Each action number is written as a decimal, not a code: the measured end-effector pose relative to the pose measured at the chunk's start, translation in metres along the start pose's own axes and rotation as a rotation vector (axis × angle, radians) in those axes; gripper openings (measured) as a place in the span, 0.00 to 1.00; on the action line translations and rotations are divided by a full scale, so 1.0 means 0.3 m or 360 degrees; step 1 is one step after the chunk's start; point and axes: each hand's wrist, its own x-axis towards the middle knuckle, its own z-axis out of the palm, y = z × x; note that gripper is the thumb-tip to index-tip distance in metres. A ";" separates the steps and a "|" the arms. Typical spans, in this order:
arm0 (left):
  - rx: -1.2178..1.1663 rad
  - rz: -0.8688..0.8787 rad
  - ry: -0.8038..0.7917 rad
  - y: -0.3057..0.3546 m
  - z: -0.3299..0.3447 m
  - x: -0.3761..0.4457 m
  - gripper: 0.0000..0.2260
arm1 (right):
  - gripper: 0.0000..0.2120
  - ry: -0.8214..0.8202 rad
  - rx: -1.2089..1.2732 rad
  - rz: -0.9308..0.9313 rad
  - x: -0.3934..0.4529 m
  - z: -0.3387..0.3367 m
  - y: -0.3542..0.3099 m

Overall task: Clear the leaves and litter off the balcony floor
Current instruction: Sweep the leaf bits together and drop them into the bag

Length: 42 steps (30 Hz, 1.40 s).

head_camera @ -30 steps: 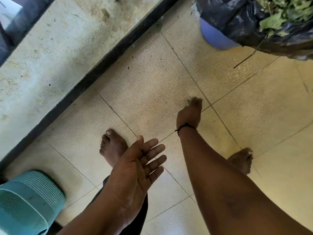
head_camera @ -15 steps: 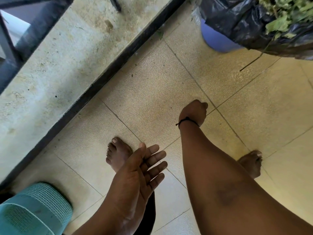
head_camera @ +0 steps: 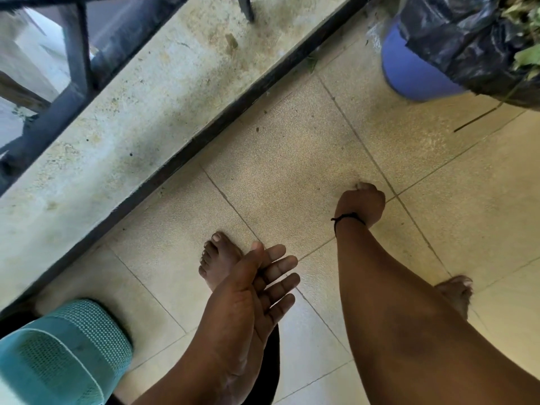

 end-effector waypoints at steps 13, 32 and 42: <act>-0.0338 -0.0019 0.0096 -0.177 0.084 0.002 0.16 | 0.14 -0.2071 0.0901 0.0608 -0.161 -0.479 -0.114; -0.0247 0.0307 -0.0748 0.291 1.044 -0.454 0.37 | 0.14 -0.0346 0.1305 -0.0361 -0.007 -1.244 -0.631; 0.0012 0.0476 -0.0456 0.132 0.940 -0.677 0.32 | 0.11 -0.0291 0.0888 -0.0883 -0.246 -1.541 -0.608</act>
